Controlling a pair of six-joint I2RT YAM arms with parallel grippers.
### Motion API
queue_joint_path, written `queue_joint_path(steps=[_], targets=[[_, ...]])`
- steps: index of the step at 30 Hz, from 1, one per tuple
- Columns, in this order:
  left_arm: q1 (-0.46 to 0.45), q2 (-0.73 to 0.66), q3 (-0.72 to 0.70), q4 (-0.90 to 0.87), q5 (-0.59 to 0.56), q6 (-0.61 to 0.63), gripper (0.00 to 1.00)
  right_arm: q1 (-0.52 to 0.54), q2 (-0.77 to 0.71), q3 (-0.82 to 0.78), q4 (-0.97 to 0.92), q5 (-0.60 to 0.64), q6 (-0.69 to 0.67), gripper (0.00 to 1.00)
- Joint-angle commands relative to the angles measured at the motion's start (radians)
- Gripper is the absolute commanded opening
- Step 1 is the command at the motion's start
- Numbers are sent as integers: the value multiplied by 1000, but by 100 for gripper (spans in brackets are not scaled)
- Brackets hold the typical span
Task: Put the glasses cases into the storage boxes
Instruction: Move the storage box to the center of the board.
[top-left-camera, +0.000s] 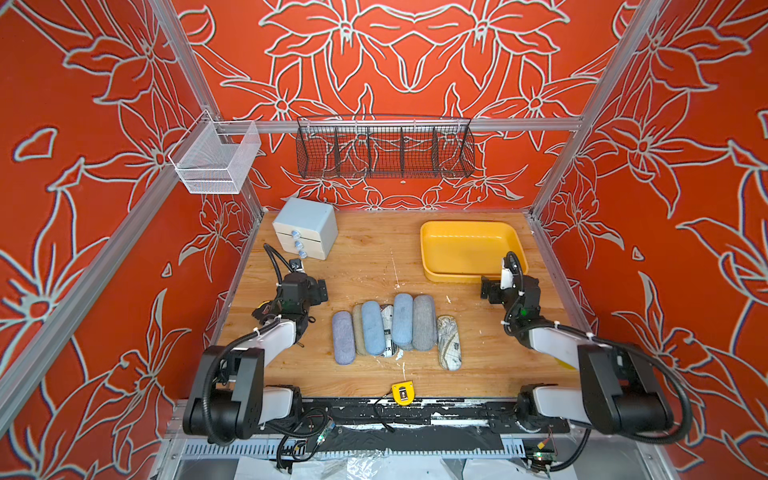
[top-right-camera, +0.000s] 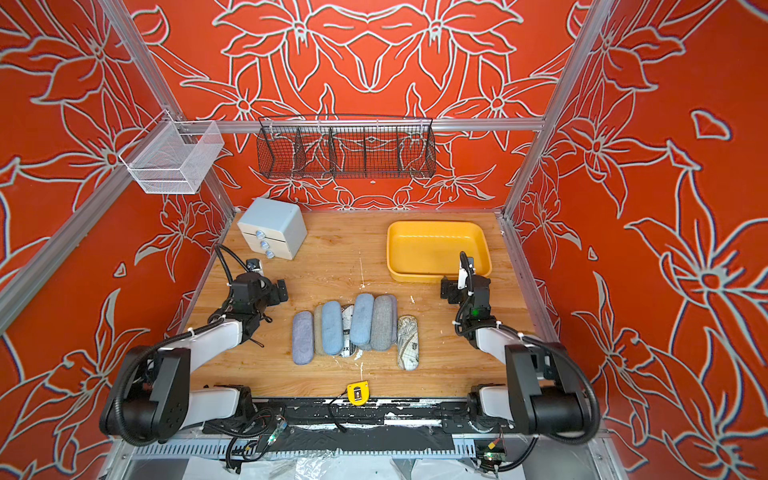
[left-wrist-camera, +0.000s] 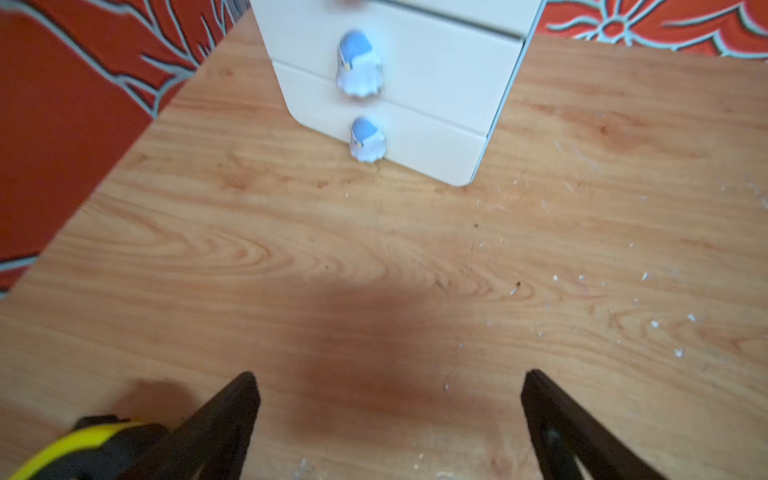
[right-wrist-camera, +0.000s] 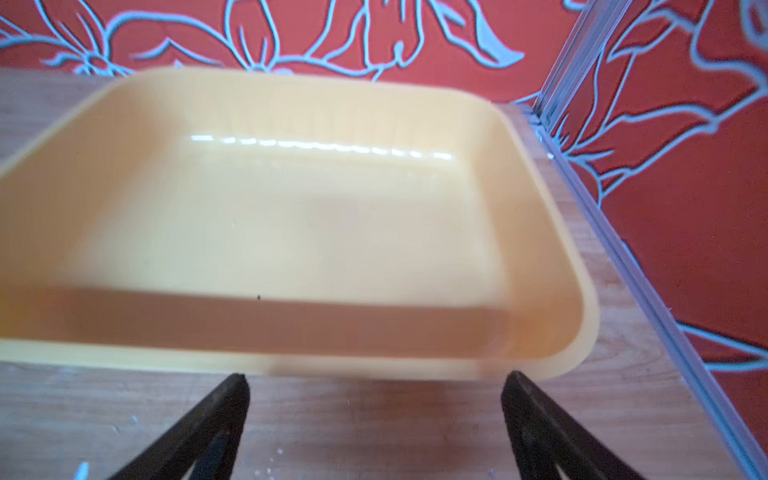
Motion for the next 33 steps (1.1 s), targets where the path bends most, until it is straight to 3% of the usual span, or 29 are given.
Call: queue_joint_path(steps=[1, 8, 14, 23, 33], targets=[[-32, -76, 38, -91, -95, -1, 96, 1, -76, 53, -149, 5, 30, 97], [-40, -197, 91, -163, -66, -208, 94, 21, -100, 234, -410, -69, 198, 97], [-68, -166, 210, -346, -33, -302, 95, 219, 81, 508, -650, -57, 206, 97], [-95, -196, 203, -389, 3, -331, 95, 392, 487, 934, -872, -48, 275, 97], [-98, -208, 199, -389, -1, -333, 95, 445, 686, 1129, -978, -26, 307, 93]])
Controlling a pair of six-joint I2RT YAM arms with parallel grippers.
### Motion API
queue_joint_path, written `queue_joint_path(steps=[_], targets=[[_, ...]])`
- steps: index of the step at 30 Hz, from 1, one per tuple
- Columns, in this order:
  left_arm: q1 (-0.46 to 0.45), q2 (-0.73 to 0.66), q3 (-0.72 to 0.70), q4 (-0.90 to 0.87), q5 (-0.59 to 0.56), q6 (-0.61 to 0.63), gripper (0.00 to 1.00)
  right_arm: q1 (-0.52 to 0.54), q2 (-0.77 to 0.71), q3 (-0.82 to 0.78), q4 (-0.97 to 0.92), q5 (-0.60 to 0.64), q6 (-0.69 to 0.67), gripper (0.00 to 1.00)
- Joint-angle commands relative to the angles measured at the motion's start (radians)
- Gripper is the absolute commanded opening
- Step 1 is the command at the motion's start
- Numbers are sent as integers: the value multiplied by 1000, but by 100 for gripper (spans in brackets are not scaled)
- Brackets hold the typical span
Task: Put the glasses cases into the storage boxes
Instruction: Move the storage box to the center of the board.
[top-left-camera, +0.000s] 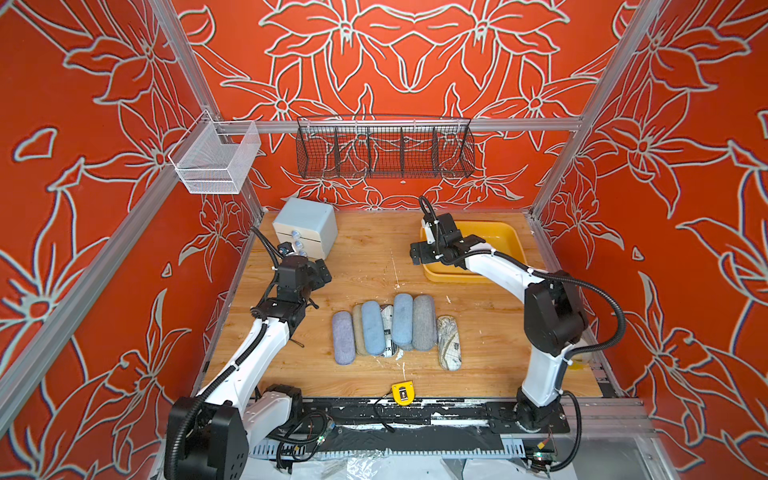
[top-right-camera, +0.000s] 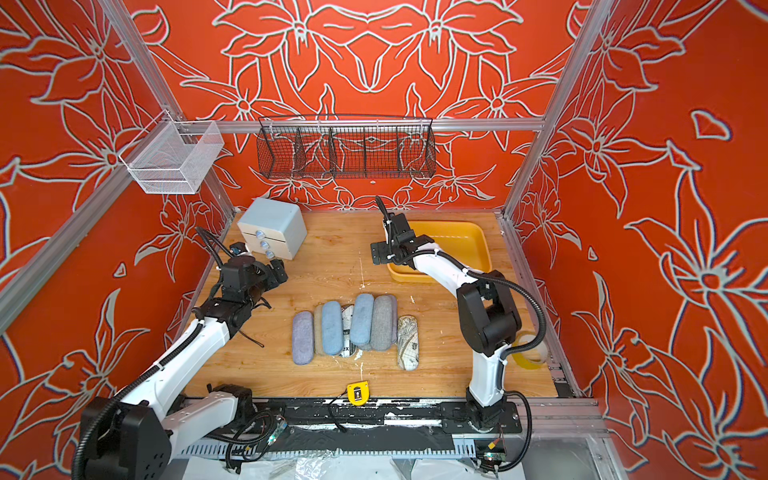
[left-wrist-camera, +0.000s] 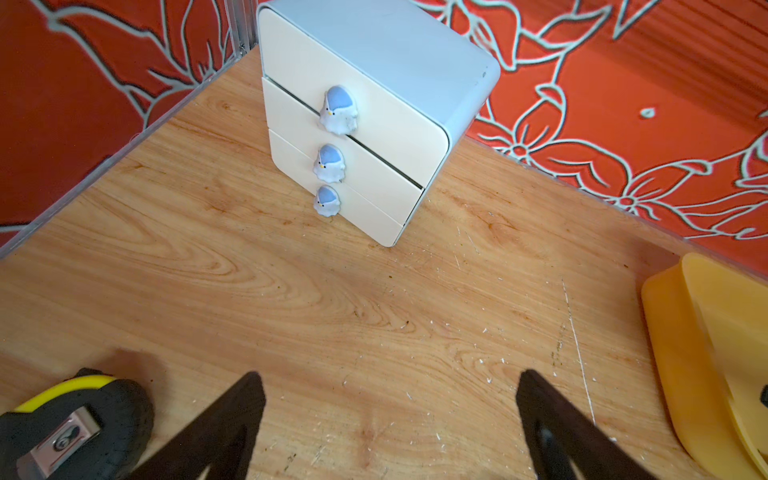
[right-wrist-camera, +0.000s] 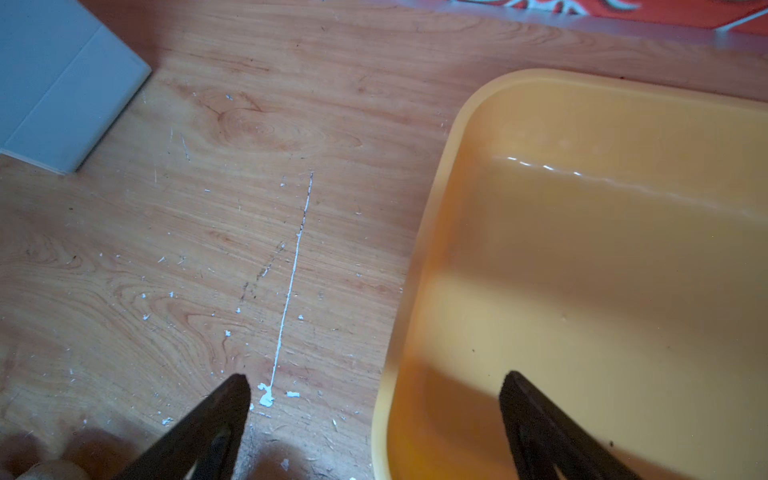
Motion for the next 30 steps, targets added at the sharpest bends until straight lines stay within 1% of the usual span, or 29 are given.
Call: queue_joint_path(steps=[1, 6, 10, 14, 17, 19, 23, 26, 28, 30], targets=[[-6, -8, -2, -6, 7, -14, 95, 10, 45, 48, -66, 31, 34, 91], [-5, 1, -6, 0, 15, -19, 95, 14, 111, 98, -100, 70, 29, 85], [-5, 7, -11, 0, 12, -21, 95, 16, 147, 129, -114, 91, 31, 77], [-6, 3, -18, -1, 10, -21, 95, 16, 176, 148, -119, 100, 30, 61], [-6, -4, -19, -4, 12, -21, 95, 20, 200, 170, -142, 106, 35, 53], [-6, -9, -19, -6, 12, -21, 95, 23, 204, 168, -136, 105, 36, 50], [-6, -15, -21, -6, 9, -23, 95, 33, 218, 186, -140, 110, 35, 42], [-5, -15, -19, -9, 7, -25, 95, 41, 237, 218, -159, 111, 35, 39], [-6, -13, -19, -10, 3, -25, 95, 49, 249, 238, -167, 117, 38, 33], [-6, -14, -18, -13, 0, -24, 95, 57, 263, 264, -180, 120, 41, 32]])
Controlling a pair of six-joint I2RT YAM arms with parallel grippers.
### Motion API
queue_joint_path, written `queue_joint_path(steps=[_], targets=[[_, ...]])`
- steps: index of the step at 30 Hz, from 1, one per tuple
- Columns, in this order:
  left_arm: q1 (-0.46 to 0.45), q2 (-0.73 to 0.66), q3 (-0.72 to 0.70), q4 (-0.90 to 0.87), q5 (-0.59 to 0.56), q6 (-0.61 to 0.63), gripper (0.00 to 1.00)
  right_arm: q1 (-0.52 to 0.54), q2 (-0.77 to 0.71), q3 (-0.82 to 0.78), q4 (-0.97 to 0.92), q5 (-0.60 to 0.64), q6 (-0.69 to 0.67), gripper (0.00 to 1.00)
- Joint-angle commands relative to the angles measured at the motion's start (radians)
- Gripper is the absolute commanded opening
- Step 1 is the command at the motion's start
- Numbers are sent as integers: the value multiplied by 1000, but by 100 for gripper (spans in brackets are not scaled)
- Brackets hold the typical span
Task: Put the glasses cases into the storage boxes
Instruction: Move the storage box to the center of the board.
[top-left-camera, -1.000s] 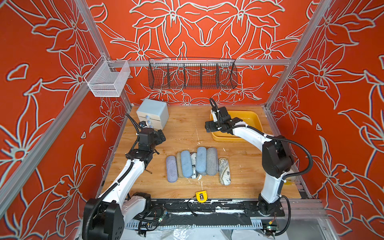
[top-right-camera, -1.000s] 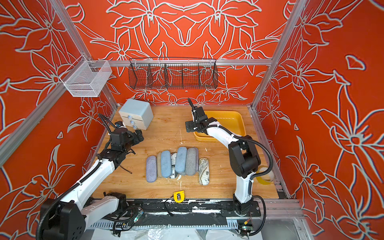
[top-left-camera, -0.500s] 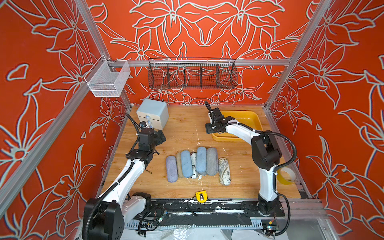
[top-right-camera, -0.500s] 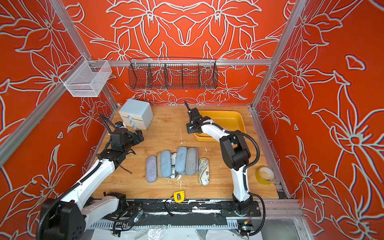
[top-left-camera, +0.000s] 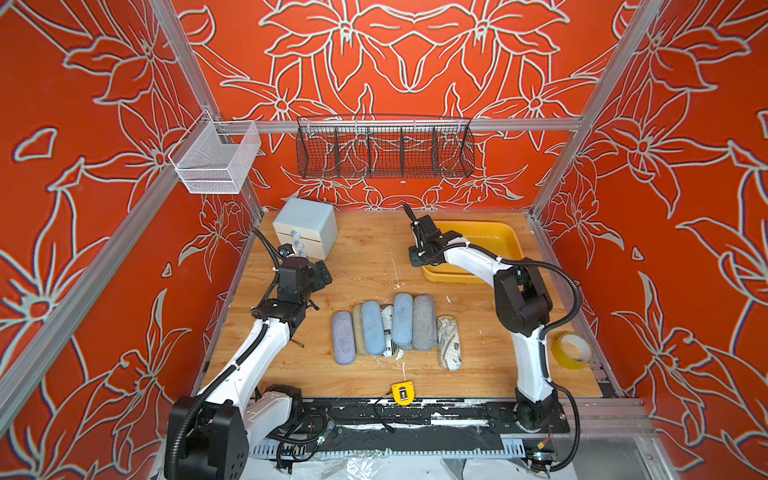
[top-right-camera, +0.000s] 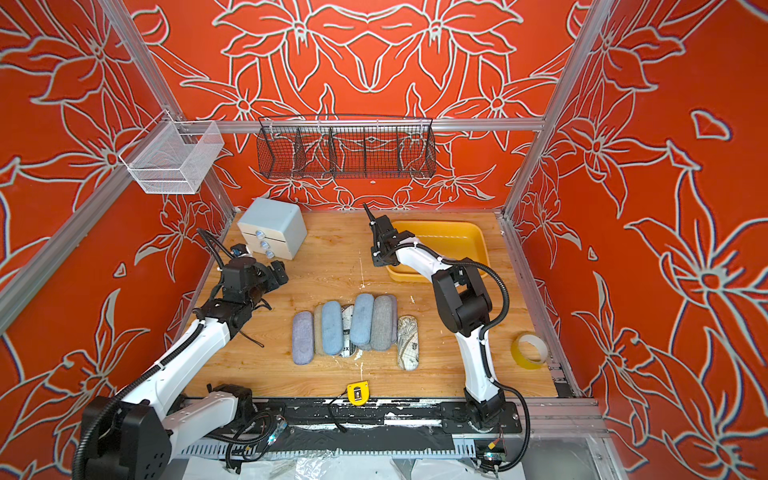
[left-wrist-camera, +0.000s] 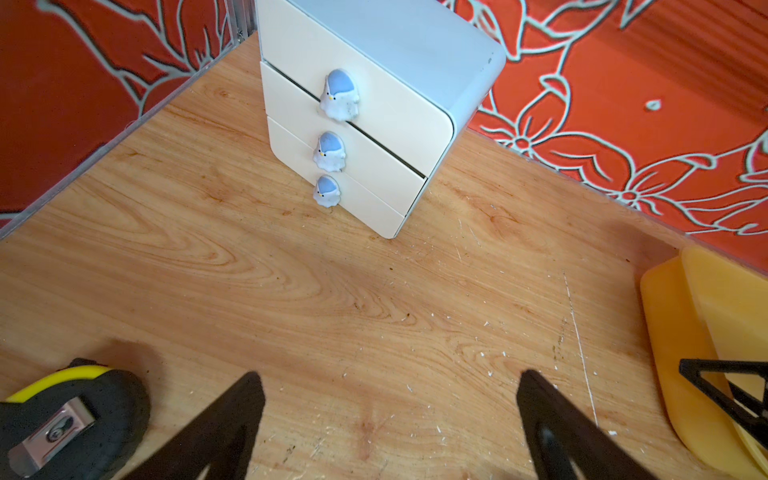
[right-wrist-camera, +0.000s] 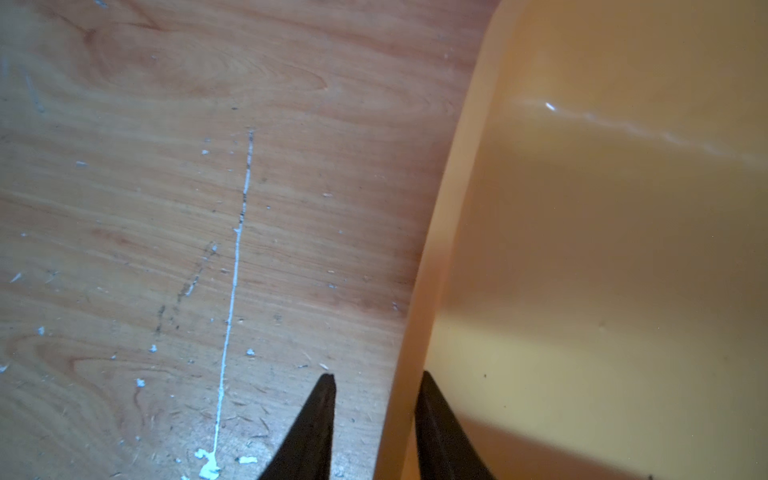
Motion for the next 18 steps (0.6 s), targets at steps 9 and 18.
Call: queue_joint_path(steps=[9, 18], targets=[[-6, -12, -6, -16, -19, -13, 95, 61, 125, 210, -120, 20, 30, 19], [-6, -16, -16, -27, -27, -18, 95, 123, 243, 403, -201, 8, 42, 20]])
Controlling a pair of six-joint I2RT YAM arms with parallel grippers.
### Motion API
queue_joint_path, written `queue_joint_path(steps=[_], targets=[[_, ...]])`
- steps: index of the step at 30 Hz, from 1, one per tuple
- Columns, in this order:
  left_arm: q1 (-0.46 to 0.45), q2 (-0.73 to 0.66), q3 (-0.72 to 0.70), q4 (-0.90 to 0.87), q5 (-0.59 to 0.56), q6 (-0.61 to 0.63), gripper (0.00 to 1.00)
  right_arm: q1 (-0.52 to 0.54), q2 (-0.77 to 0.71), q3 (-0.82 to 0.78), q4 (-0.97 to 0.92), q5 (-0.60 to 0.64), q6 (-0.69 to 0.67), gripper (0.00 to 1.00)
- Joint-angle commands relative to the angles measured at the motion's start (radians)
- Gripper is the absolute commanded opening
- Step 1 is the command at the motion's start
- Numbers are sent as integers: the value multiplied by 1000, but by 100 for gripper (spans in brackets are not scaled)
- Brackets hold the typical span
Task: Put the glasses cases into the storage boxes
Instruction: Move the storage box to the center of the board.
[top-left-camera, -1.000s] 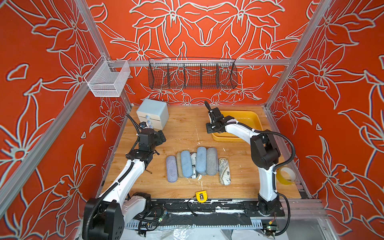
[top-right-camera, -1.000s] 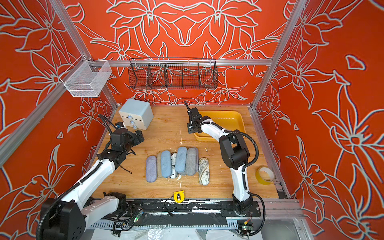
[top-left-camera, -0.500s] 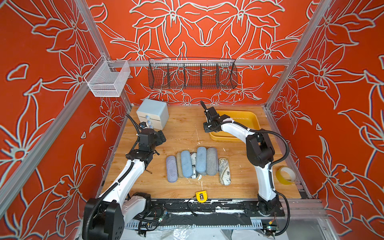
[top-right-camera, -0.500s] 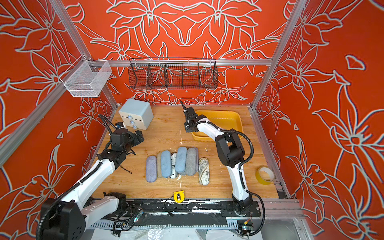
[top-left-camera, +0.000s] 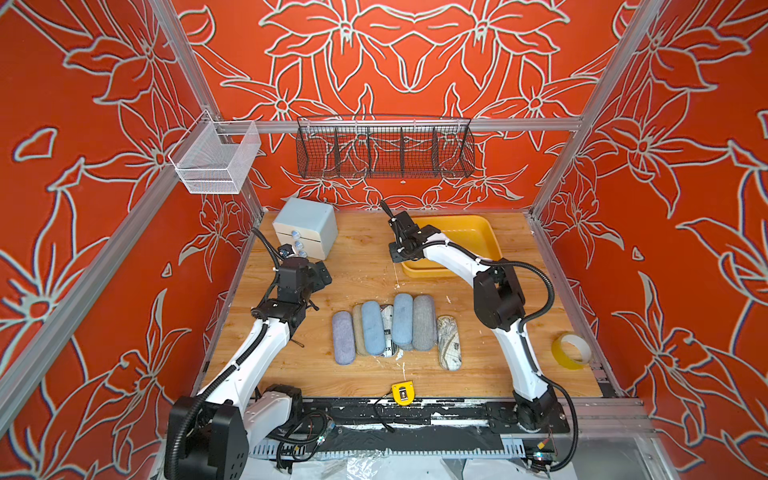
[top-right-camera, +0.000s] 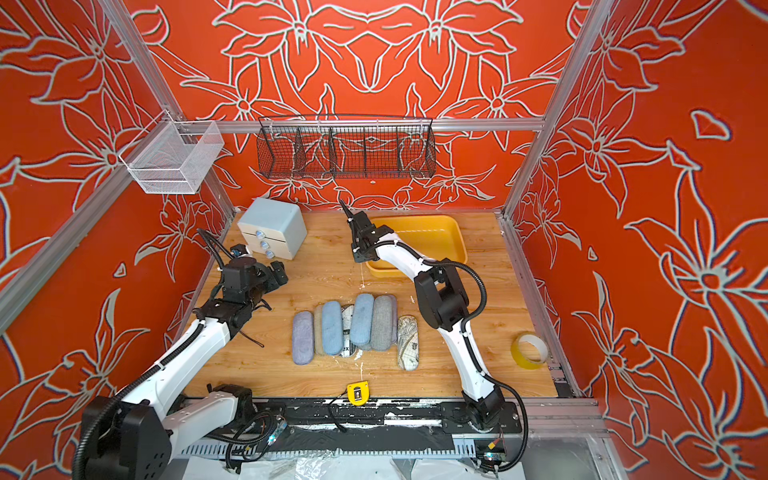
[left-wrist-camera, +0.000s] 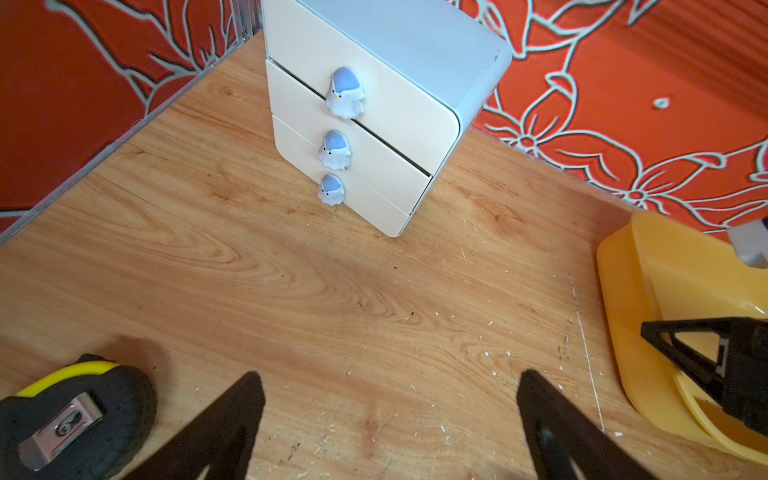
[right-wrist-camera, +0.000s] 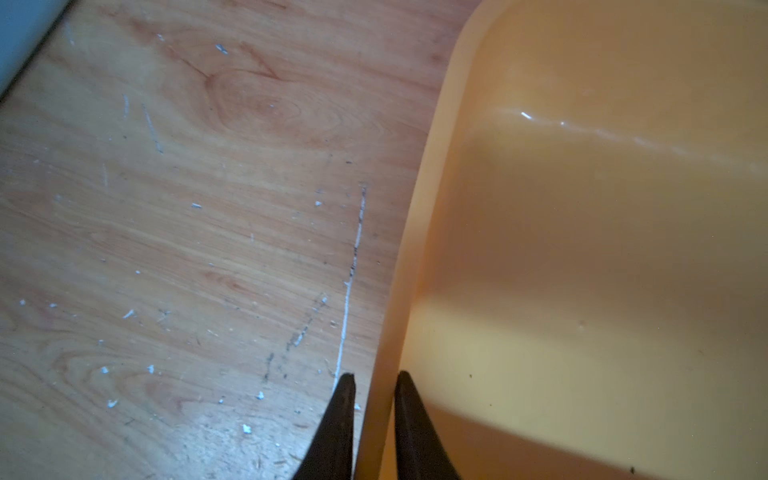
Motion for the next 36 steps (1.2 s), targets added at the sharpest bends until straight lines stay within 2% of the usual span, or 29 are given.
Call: queue_joint_path(steps=[1, 9, 18, 24, 31, 32, 36], targets=[[-6, -20, -18, -17, -20, -18, 95, 31, 56, 84, -73, -8, 26, 19], [-6, -37, -23, -21, -22, -20, 95, 78, 159, 272, -161, -18, 69, 19], [-6, -43, -25, -27, -24, -26, 95, 115, 225, 364, -154, -56, 165, 19], [-6, -42, -30, -27, -24, -28, 95, 129, 256, 404, -95, -180, 200, 18], [-6, -40, -36, -24, -24, -30, 95, 151, 282, 463, -73, -264, 200, 19], [-6, -40, -36, -23, -23, -31, 95, 153, 284, 467, -71, -272, 202, 20], [-6, -38, -37, -25, -18, -31, 95, 153, 257, 443, -56, -279, 187, 39]])
